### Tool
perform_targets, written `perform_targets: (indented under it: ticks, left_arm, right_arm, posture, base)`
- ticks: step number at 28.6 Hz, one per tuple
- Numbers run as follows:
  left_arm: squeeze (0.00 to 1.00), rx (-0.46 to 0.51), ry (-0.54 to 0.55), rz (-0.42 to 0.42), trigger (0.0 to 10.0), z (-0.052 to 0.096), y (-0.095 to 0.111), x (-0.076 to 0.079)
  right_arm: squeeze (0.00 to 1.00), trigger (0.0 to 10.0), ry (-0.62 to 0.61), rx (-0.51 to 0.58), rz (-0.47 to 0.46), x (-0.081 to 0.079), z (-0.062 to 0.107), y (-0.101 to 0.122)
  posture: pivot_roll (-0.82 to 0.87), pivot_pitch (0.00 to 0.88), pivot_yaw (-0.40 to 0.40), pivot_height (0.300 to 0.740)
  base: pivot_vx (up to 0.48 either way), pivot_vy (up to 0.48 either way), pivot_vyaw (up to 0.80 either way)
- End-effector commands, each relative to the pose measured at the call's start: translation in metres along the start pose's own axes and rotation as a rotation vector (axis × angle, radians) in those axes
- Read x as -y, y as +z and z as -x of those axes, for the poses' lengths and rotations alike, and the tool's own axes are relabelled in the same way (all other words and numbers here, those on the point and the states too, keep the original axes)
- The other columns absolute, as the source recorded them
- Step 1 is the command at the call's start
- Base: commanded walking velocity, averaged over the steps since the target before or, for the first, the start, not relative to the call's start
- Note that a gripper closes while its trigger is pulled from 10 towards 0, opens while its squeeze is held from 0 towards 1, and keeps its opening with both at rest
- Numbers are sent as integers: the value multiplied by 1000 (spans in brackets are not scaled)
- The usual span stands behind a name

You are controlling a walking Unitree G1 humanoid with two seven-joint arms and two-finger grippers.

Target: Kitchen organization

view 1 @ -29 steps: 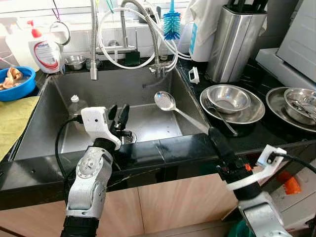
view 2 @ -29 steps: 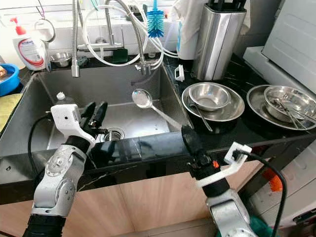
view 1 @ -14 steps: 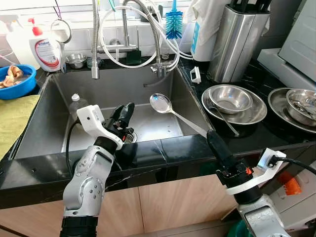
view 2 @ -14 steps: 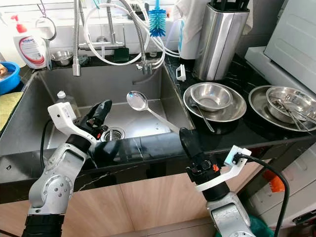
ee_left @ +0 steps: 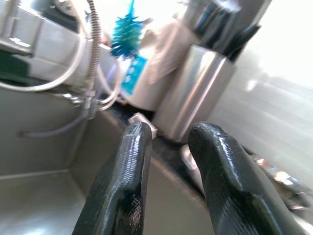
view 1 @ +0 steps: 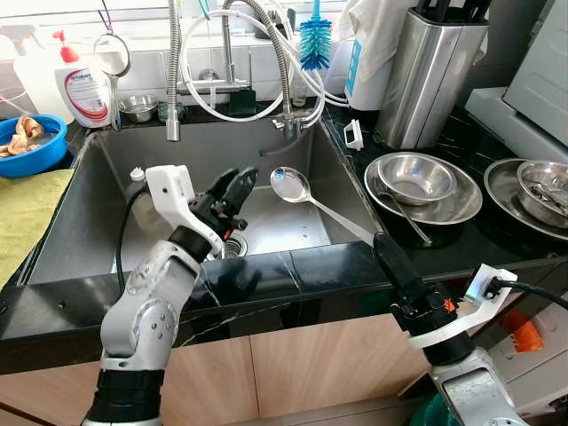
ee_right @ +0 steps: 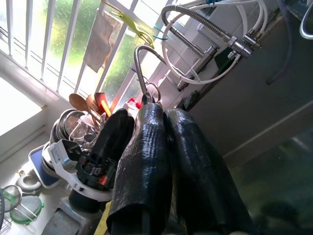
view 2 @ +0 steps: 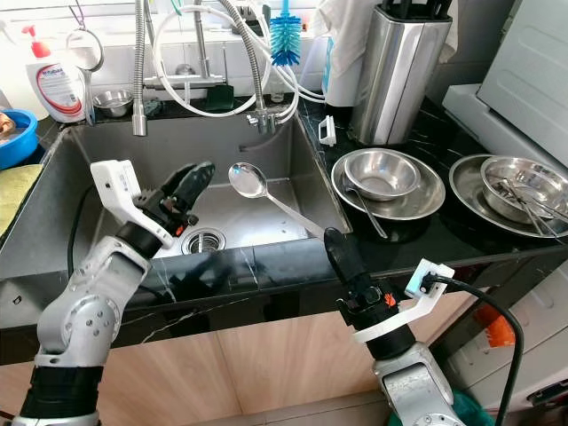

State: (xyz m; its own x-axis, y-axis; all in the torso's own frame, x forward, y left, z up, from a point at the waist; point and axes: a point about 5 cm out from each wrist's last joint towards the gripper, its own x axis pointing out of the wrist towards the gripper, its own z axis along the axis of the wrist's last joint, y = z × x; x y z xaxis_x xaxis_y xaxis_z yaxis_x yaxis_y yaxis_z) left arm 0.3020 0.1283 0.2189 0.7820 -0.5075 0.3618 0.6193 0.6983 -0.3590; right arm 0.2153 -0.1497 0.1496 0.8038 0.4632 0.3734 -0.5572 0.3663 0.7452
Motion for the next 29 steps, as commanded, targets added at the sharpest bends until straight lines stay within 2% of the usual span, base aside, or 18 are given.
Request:
perform_targets:
  ticks: [1, 7, 13, 18, 28, 29]
  left_arm:
    - [0, -31, -61, 45, 10000, 0, -1, 2]
    - [0, -64, -118, 83, 10000, 2, -4, 3]
    - [0, -98, -170, 105, 10000, 2, -9, 10]
    - [0, -104, -179, 120, 10000, 2, -12, 13]
    - [0, -103, -178, 128, 10000, 1, -12, 13]
    - [0, -98, -170, 133, 4588, 1, -12, 13]
  right_arm:
    - [0, 10000, 30, 7, 6, -5, -2, 3]
    - [0, 10000, 36, 7, 6, -6, -2, 4]
    - [0, 10000, 58, 6, -12, -8, -2, 4]
    - [0, 10000, 97, -6, -31, -14, -2, 2]
    - [0, 10000, 101, -18, -38, -14, -3, 0]
    - [0, 10000, 103, -20, -40, -15, -2, 0]
  posture:
    - [-42, 0, -15, 740]
    - [-45, 0, -14, 740]
    - [-47, 0, -14, 740]
    - [-48, 0, -14, 740]
    - [-46, 0, -13, 740]
    - [-48, 0, -13, 740]
  base:
    - [0, 0, 0]
    - [0, 0, 0]
    - [0, 0, 0]
    - [0, 0, 0]
    - [0, 0, 0]
    - [0, 0, 0]
